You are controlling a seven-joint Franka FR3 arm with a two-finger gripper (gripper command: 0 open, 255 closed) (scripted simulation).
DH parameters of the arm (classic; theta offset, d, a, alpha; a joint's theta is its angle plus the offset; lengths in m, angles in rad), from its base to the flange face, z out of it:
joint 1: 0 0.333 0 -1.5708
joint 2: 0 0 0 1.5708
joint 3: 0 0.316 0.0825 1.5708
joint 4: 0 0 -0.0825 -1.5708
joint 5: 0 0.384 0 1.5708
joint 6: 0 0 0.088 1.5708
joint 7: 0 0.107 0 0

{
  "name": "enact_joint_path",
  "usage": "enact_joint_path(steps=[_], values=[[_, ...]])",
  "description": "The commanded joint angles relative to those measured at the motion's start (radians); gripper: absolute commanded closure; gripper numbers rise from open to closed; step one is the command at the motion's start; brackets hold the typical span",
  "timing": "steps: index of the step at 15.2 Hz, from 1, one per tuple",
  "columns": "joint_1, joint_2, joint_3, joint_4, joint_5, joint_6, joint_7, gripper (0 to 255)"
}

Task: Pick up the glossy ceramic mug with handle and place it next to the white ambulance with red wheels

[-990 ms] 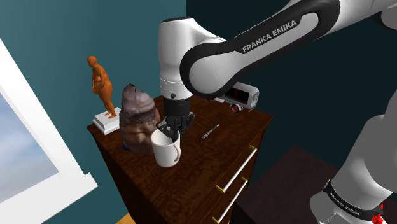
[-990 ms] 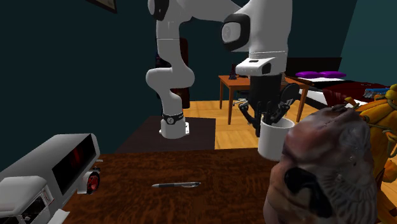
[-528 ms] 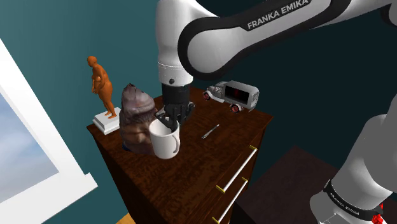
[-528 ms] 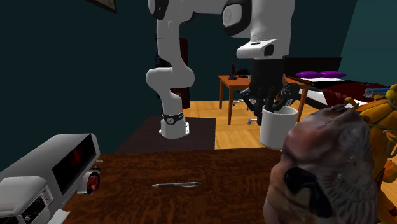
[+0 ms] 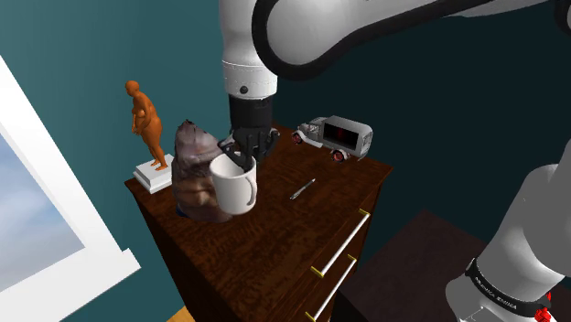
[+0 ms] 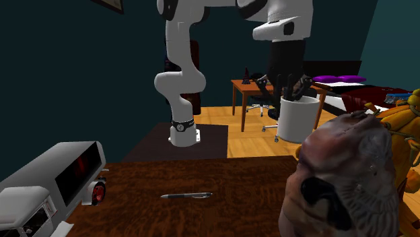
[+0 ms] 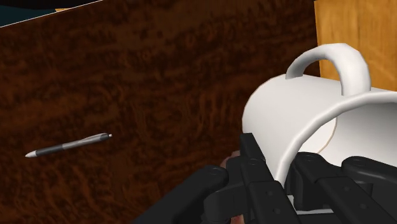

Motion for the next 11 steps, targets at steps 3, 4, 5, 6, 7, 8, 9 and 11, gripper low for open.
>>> enact_joint_path(steps=[3,4,5,6,7,8,9,11], values=[[-0.002,-0.008,-0.002,0.045,0.004,-0.052,-0.003,255],[-0.002,-0.009,-0.002,0.057,0.004,-0.065,-0.003,255],[-0.002,-0.009,-0.002,0.07,0.004,-0.078,-0.003,255],[-0.002,-0.01,-0.002,0.083,0.004,-0.092,-0.003,255],[-0.002,-0.01,-0.002,0.096,0.004,-0.105,-0.003,255],[-0.002,-0.01,-0.002,0.11,0.004,-0.119,-0.003,255],[-0.002,-0.01,-0.002,0.124,0.004,-0.132,-0.002,255],[-0.002,-0.008,-0.002,0.151,0.003,-0.158,-0.001,255]])
